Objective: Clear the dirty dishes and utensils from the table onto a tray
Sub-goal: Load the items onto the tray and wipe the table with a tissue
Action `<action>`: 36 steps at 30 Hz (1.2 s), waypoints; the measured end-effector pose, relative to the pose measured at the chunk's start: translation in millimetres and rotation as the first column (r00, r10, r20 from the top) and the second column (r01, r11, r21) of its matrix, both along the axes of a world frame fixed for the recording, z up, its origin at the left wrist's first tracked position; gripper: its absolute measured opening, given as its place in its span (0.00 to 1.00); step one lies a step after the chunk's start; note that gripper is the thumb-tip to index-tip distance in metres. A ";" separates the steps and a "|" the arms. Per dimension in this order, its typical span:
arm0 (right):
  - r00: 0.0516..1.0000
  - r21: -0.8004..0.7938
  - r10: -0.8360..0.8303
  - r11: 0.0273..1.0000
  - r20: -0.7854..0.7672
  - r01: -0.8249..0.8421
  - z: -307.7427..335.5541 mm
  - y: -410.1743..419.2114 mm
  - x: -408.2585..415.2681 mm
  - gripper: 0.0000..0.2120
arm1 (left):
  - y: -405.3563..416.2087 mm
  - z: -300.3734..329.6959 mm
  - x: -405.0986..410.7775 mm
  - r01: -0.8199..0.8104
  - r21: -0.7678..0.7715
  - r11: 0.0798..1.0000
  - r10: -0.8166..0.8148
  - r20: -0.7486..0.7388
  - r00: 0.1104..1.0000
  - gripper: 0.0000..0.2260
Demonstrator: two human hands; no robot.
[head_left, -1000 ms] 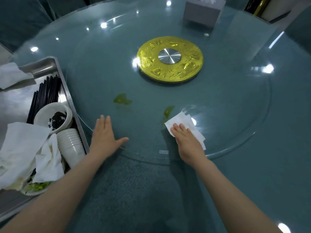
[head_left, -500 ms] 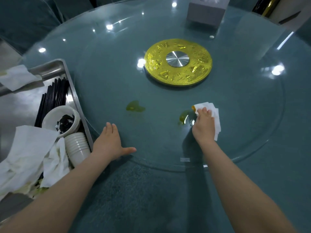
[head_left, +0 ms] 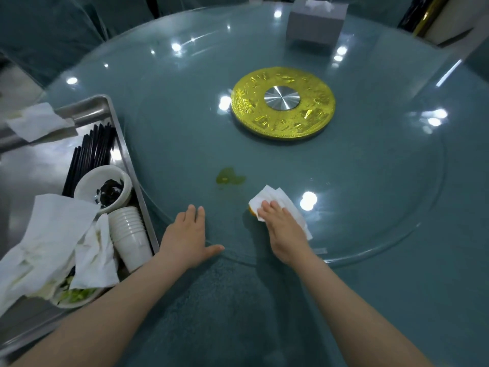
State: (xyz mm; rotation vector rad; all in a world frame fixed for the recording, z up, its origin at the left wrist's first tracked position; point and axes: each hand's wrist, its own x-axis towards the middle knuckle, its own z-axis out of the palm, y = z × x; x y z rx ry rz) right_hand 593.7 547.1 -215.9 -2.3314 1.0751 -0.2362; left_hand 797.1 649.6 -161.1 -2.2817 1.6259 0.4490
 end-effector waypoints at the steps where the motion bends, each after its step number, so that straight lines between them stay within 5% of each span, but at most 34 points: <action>1: 1.000 0.015 0.001 1.000 -0.003 -0.001 0.0 2.1 -6.6 0.21 | 1.5 -0.3 -1.9 0.004 -0.006 1.000 -0.004 -0.007 1.000 0.48; 9: 0.973 0.112 -0.186 0.979 0.138 0.171 16.5 -0.1 -45.0 0.17 | -9.1 -5.6 3.0 -0.092 -0.267 0.959 0.016 -0.277 0.961 0.27; 12: 0.944 0.116 -0.292 0.954 0.152 0.276 17.4 -6.5 -56.4 0.17 | -20.5 -8.9 23.2 -0.143 -0.271 0.952 0.074 -0.250 0.965 0.39; 16: 0.864 0.054 -0.481 0.876 0.150 0.479 15.7 -23.3 -64.8 0.18 | -27.4 -13.5 45.5 -0.185 0.007 0.983 0.184 -0.118 0.976 0.59; 22: 0.690 -0.040 -0.724 0.689 0.021 0.724 12.5 -65.7 -47.1 0.17 | -15.7 -17.8 33.8 0.074 0.043 0.996 -0.073 -0.036 0.997 0.55; 26: 0.775 -0.017 -0.632 0.775 0.004 0.632 12.7 -84.7 -19.1 0.18 | -12.6 -9.7 34.4 0.154 0.005 0.988 -0.153 -0.116 0.981 0.45; 31: 0.946 -0.019 -0.323 0.946 -0.022 0.323 10.7 -63.3 30.3 0.19 | -15.3 -9.9 14.2 0.171 -0.002 0.985 -0.168 -0.197 0.966 0.41; 36: 0.995 0.025 -0.103 0.994 -0.012 0.103 5.8 -16.5 42.0 0.20 | -6.4 -13.4 -0.8 0.074 -0.072 0.995 -0.095 -0.357 0.929 0.37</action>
